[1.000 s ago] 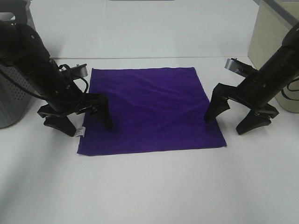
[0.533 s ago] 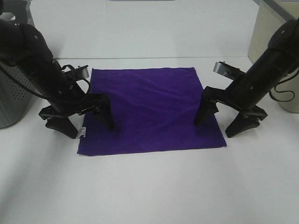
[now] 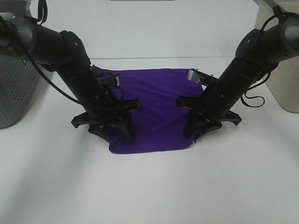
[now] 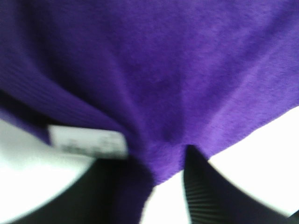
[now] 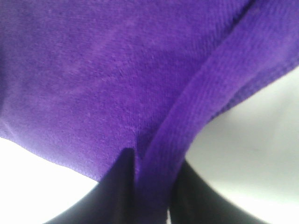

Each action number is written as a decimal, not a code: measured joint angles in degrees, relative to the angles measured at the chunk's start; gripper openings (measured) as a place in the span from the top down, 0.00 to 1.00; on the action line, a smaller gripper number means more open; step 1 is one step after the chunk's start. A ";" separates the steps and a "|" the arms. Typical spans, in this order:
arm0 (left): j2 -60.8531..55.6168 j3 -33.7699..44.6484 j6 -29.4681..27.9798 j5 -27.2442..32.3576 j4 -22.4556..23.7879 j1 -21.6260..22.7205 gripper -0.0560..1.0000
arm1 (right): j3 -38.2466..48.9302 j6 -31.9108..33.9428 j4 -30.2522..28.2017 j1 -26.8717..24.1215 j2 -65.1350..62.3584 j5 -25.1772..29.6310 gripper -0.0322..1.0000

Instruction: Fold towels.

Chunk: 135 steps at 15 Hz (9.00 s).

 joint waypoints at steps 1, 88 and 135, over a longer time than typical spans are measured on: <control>0.74 -0.63 -0.34 0.23 0.34 -0.06 0.80 | 0.00 0.06 -0.23 0.00 0.34 0.23 0.88; 20.17 -58.38 9.34 18.74 8.37 1.95 0.92 | -30.83 7.91 -18.51 0.40 -15.53 24.29 0.10; -50.36 -6.59 3.32 19.31 31.68 27.73 0.12 | -5.67 18.45 -28.59 0.40 -57.70 24.41 0.10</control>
